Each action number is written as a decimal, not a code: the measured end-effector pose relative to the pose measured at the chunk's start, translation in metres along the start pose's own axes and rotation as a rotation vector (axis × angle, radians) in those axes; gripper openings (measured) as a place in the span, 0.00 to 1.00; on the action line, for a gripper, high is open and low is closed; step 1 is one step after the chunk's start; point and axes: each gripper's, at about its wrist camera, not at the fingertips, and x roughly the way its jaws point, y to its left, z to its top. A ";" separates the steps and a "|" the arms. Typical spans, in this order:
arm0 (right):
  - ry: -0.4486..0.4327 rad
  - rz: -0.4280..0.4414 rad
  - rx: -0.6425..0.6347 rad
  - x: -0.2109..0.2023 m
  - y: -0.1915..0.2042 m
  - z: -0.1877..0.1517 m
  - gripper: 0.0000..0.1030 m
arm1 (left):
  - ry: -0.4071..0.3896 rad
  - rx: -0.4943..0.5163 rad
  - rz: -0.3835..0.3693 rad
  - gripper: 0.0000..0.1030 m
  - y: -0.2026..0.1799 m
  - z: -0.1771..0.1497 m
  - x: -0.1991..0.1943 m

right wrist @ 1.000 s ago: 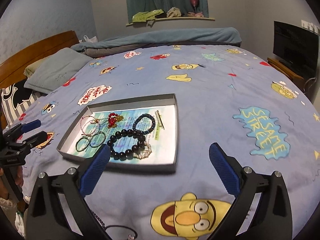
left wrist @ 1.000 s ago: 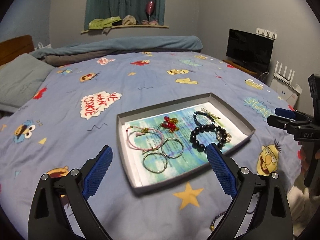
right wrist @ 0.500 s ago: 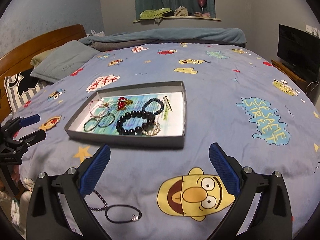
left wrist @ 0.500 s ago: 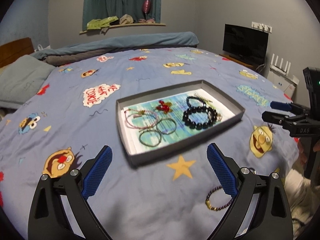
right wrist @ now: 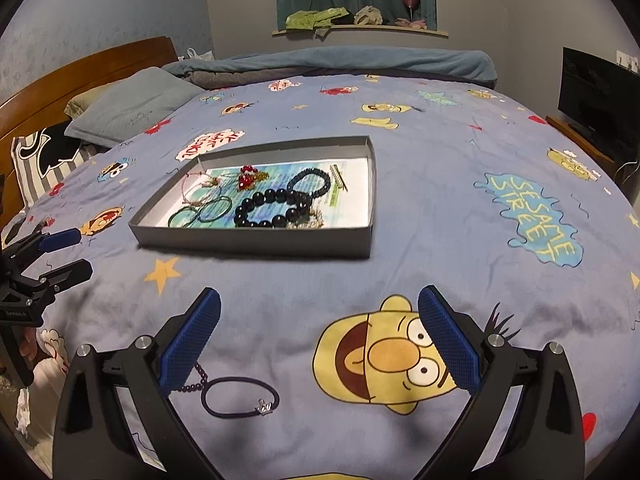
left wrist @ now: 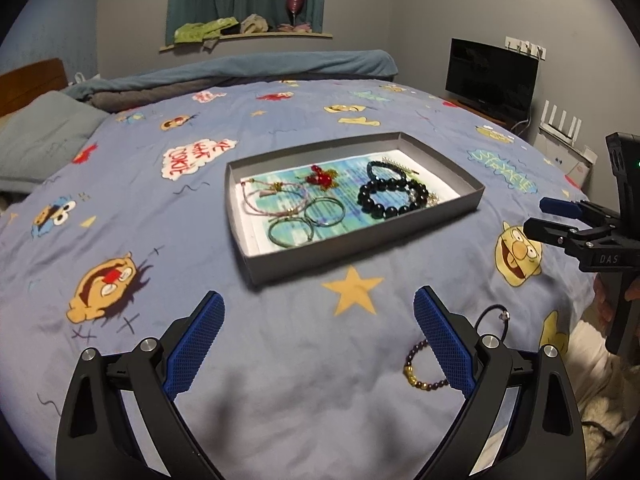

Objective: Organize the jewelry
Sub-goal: 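Withdraw both open tools from the box back to the remaining jewelry, then grasp the dark bead strand with the left tool while the right tool grasps the black hair tie, then carry the bead strand and hair tie into the gray box and open both tools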

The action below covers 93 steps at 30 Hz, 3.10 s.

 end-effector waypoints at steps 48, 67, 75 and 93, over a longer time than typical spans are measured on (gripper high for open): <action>0.206 0.143 -0.009 0.027 0.016 -0.072 0.49 | 0.241 0.037 -0.157 0.20 -0.060 -0.058 0.060; 0.212 0.146 -0.010 0.038 0.028 -0.078 0.18 | 0.225 0.058 -0.131 0.07 -0.059 -0.059 0.059; 0.146 0.145 -0.041 0.025 0.027 -0.069 0.12 | 0.192 0.064 -0.140 0.06 -0.054 -0.053 0.049; -0.096 0.101 -0.132 0.010 0.020 0.040 0.12 | -0.023 0.154 -0.057 0.06 -0.030 0.030 0.006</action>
